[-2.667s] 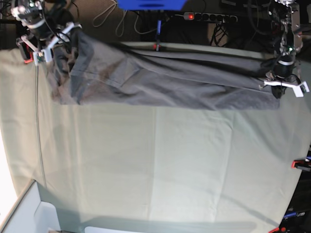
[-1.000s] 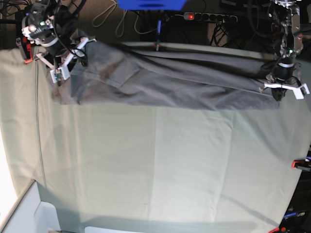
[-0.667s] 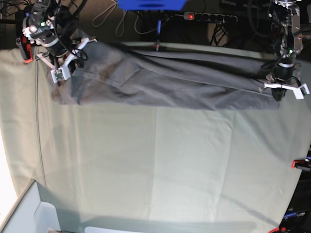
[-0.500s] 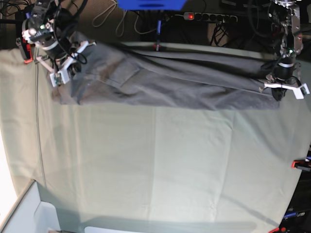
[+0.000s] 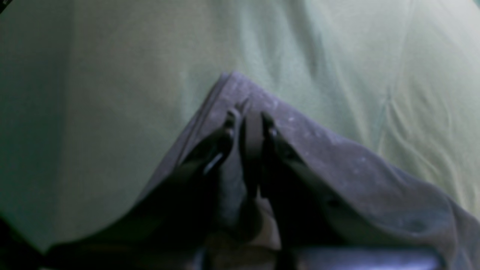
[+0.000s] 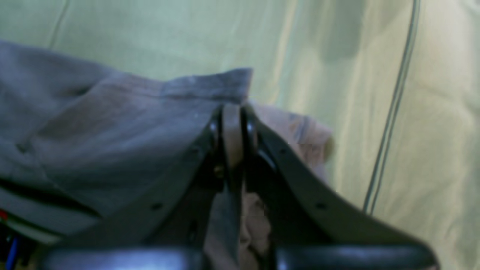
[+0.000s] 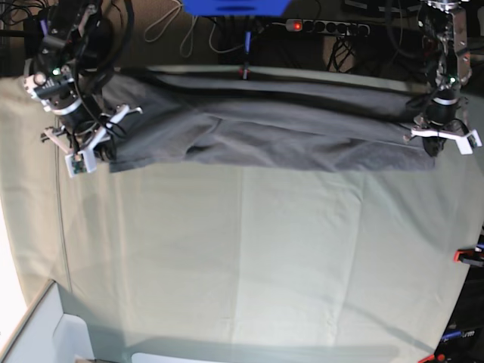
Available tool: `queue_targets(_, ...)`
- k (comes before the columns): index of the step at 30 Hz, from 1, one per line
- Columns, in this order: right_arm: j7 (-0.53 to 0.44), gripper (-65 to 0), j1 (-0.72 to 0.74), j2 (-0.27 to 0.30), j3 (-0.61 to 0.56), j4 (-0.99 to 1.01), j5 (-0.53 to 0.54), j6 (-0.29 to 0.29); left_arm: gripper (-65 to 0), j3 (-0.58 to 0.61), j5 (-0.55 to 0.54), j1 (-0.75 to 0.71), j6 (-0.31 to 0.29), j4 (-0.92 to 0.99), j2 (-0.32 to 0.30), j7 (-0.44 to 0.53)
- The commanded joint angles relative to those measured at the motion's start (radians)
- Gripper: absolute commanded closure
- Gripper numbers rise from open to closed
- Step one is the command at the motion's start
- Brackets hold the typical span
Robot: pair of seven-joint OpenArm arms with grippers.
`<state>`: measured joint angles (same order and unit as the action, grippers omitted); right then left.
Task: Layout the t-shirt on the table in an organized manner, then fold the t-shirt properly
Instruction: 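Adjust the strip end with the right gripper, smoothing it flat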
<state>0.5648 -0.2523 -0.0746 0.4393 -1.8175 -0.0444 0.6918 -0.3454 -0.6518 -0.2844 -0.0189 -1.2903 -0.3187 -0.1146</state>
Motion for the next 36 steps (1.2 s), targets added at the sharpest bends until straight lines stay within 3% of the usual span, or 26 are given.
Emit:
queue_targets(1,-0.022,0.0,0.015,0.005,-0.001,-0.017,0.016,0.006,0.0,-0.008,0.002,0.003,0.0,-0.015,-0.017,0.028)
queue_targets(10,-0.025,0.0,0.046,0.008,0.0,0.097,0.016,0.006,0.0,-0.011,0.002,0.003,0.0,-0.015,-0.017,0.028)
queue_targets(16,-0.022,-1.0,0.078,0.055,0.002,0.19,0.016,0.006,0.0,-0.008,0.002,0.003,0.0,-0.015,-0.017,0.028)
queue_targets(22,-0.022,-22.3,0.067,0.077,0.011,0.16,0.016,0.006,0.0,-0.008,0.002,0.003,0.0,-0.015,-0.017,0.028)
queue_targets(25,-0.022,-27.2,0.026,0.075,0.011,0.074,0.021,0.006,-0.5,-0.007,0.002,0.003,0.0,-0.015,-0.017,0.028)
queue_targets(28,-0.022,-27.6,-0.011,0.046,0.011,0.003,0.019,0.006,-9.2,-0.007,0.0,0.0,0.003,-0.016,-0.017,0.028)
queue_targets(33,-0.022,-27.7,-0.058,0.003,-0.009,-0.02,0.019,0.006,-33.3,-0.013,-0.003,-0.009,0.007,-0.019,-0.015,0.028)
queue_targets(36,-0.022,-27.7,-0.086,-0.001,-0.044,0.0,0.018,0.006,-35.2,-0.014,-0.006,-0.02,0.007,-0.016,-0.015,0.028)
